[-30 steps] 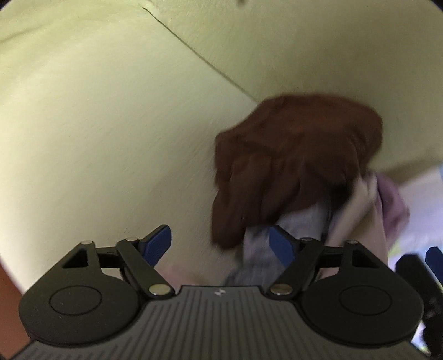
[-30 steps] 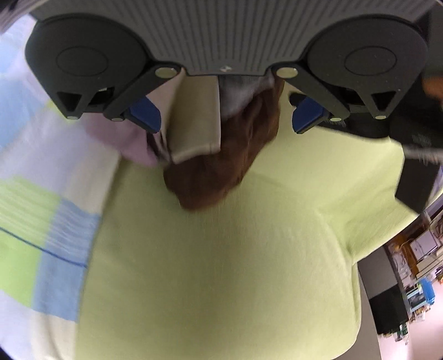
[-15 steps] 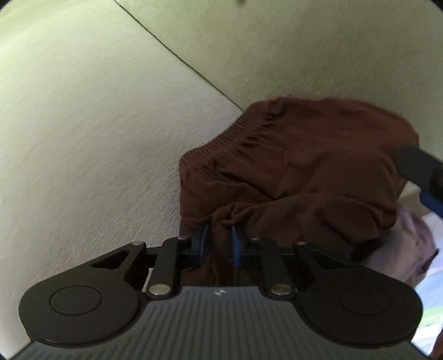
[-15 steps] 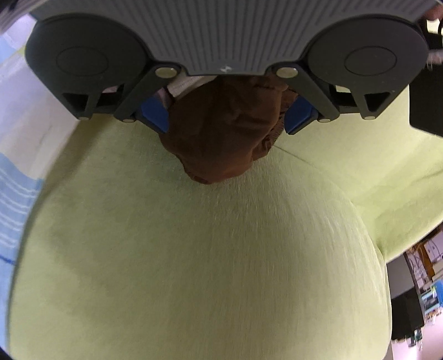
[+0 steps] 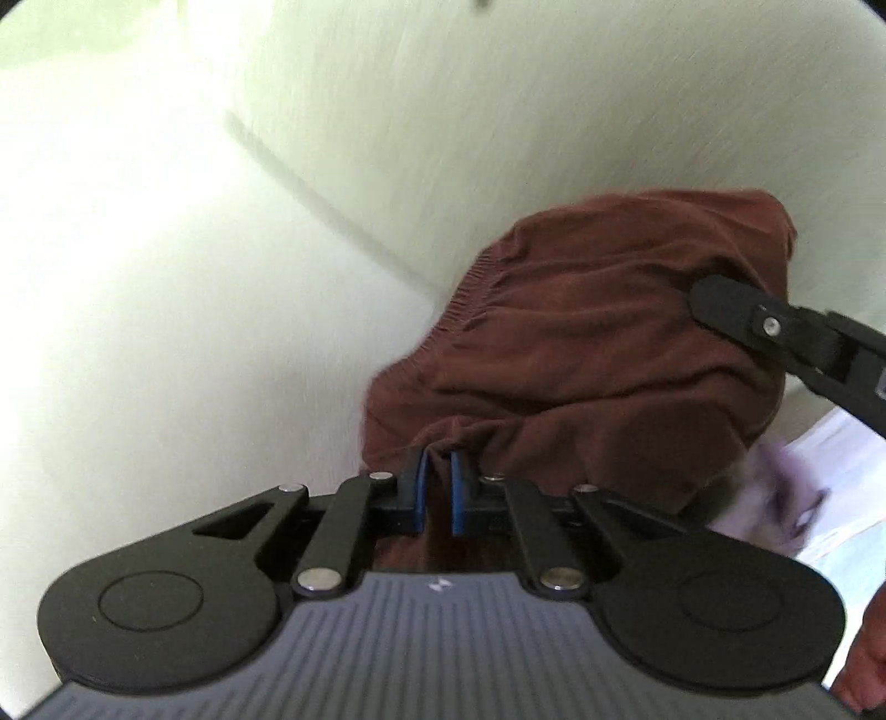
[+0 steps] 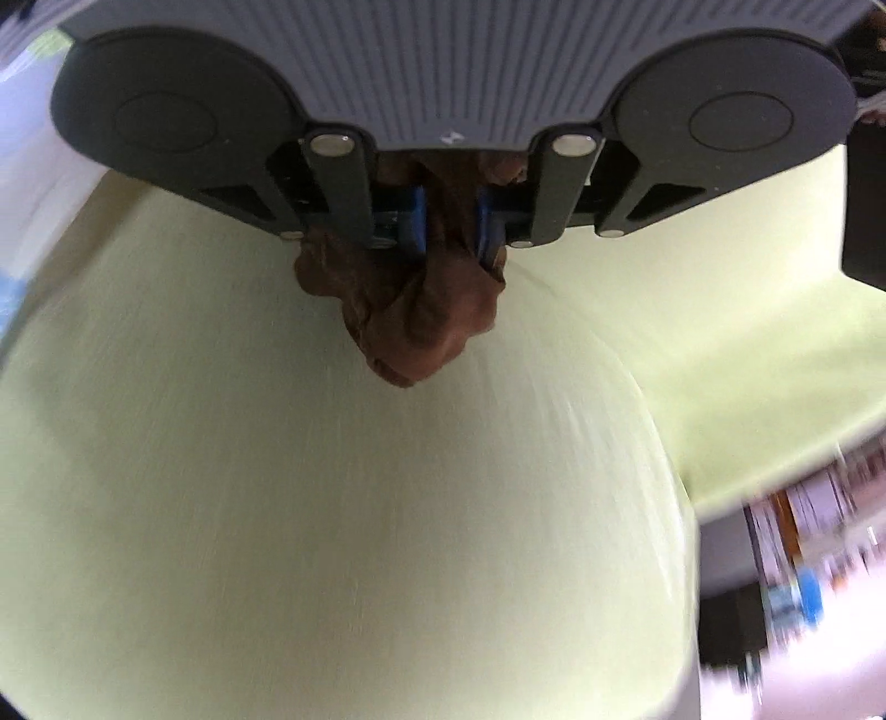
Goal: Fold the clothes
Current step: 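Grasp the brown shorts from the clothes pile with both grippers, then lower the brown shorts onto the checked sheet and open both grippers, then grasp the shorts waistband with the left gripper while the right gripper grasps beside it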
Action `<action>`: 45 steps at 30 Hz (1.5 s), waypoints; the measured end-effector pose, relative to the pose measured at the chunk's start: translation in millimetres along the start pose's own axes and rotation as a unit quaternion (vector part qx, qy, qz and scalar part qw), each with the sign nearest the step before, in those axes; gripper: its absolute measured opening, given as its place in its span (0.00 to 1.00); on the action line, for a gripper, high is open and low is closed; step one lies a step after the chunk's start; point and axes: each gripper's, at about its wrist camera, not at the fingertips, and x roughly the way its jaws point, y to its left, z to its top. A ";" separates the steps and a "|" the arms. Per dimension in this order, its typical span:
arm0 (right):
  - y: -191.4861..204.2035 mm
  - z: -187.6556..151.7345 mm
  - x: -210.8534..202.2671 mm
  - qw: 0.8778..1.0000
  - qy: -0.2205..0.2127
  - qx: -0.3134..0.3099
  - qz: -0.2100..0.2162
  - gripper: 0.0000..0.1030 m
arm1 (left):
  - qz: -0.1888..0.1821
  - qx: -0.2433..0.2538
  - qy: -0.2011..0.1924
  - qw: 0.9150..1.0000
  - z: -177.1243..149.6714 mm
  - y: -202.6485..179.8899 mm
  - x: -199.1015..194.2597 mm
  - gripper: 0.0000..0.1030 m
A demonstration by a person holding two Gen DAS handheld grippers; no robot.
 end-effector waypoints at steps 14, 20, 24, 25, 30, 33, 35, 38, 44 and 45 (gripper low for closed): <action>-137.9 -44.2 -363.8 0.977 -0.048 0.153 -0.140 0.39 | -0.168 0.169 0.004 0.971 -174.5 -152.7 -273.1 0.32; -230.9 -217.4 -448.0 0.921 0.223 0.258 -0.191 0.64 | -0.058 0.268 0.188 0.943 -315.0 -200.8 -252.1 0.33; -270.1 -267.1 -470.2 0.905 0.218 0.323 -0.172 0.52 | -0.049 0.307 0.235 0.921 -358.0 -242.7 -218.6 0.36; -273.3 -276.2 -472.0 0.906 0.209 0.327 -0.169 0.48 | -0.049 0.316 0.233 0.919 -364.3 -249.0 -222.9 0.36; -293.4 -313.1 -454.7 0.930 0.177 0.285 -0.151 0.33 | -0.036 0.333 0.241 0.911 -411.3 -250.2 -198.9 0.36; -307.6 -312.3 -426.2 0.941 0.172 0.257 -0.140 0.33 | -0.030 0.344 0.260 0.902 -416.5 -233.1 -192.2 0.36; -316.7 -313.1 -408.1 0.946 0.163 0.243 -0.141 0.35 | -0.035 0.330 0.257 0.908 -396.0 -255.6 -168.1 0.36; -322.3 -317.0 -379.2 0.955 0.159 0.212 -0.132 0.44 | -0.042 0.313 0.252 0.915 -372.5 -277.6 -136.3 0.36; -291.6 -317.5 -385.0 0.986 0.122 0.071 -0.085 0.02 | -0.069 0.269 0.261 0.924 -351.7 -275.6 -120.2 0.36; -276.2 -317.8 -396.0 0.990 0.111 0.035 -0.073 0.02 | -0.080 0.261 0.265 0.925 -348.3 -276.7 -123.3 0.36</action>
